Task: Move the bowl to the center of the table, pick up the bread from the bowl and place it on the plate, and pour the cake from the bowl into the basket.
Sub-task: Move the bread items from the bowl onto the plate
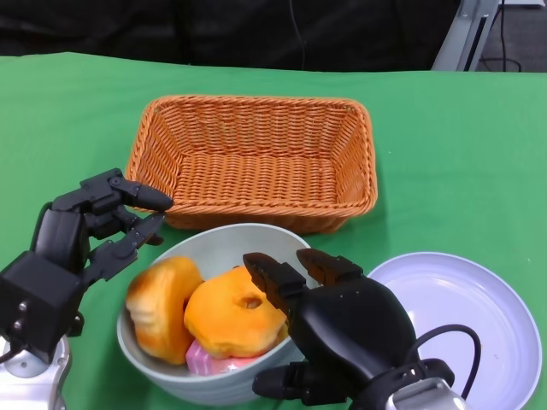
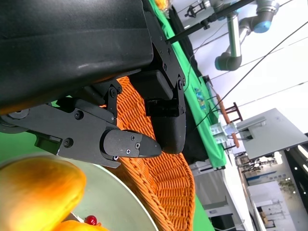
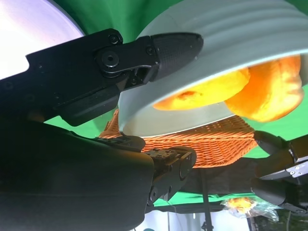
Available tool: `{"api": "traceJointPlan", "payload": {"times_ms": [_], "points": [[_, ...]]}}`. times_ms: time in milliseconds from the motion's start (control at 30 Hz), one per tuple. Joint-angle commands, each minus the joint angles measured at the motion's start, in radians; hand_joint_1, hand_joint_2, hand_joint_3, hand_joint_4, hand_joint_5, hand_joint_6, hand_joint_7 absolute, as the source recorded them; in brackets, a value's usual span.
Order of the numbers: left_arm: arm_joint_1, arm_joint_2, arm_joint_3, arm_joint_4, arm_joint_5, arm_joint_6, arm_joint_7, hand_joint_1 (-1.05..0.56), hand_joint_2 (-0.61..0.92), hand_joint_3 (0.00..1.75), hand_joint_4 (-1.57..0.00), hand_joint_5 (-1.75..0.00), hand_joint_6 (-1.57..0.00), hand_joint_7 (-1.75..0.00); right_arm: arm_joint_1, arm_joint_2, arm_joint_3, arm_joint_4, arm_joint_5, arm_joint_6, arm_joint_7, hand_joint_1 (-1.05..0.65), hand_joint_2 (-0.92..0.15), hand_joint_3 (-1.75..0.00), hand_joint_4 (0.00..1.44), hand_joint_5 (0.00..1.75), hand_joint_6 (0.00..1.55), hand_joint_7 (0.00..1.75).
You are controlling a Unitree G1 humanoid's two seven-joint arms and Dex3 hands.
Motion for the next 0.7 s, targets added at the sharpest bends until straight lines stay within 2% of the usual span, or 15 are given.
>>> {"api": "traceJointPlan", "payload": {"times_ms": [33, 300, 700], "points": [[-0.002, 0.012, 0.005, -0.005, 0.000, 0.009, 0.013, -0.30, 0.92, 0.22, -0.79, -1.33, -0.81, -1.02, -0.004, 0.021, 0.021, -0.011, 0.008, 0.018, 0.010, -0.94, -0.92, -0.20, 0.30, 0.04, 0.21, 0.02], [-0.008, 0.024, 0.003, 0.008, 0.008, -0.002, 0.008, -0.31, 0.92, 0.21, -0.79, -1.32, -0.79, -1.02, -0.019, 0.011, 0.041, -0.046, -0.001, 0.012, 0.008, -0.95, -0.92, -0.22, 0.31, 0.04, 0.22, 0.02], [-0.020, 0.016, 0.006, 0.033, 0.016, -0.012, 0.027, -0.29, 0.92, 0.22, -0.78, -1.33, -0.81, -1.01, -0.012, -0.013, 0.049, -0.142, -0.035, 0.005, 0.128, -0.87, -0.92, -0.23, 0.42, 0.08, 0.36, 0.05]]}}
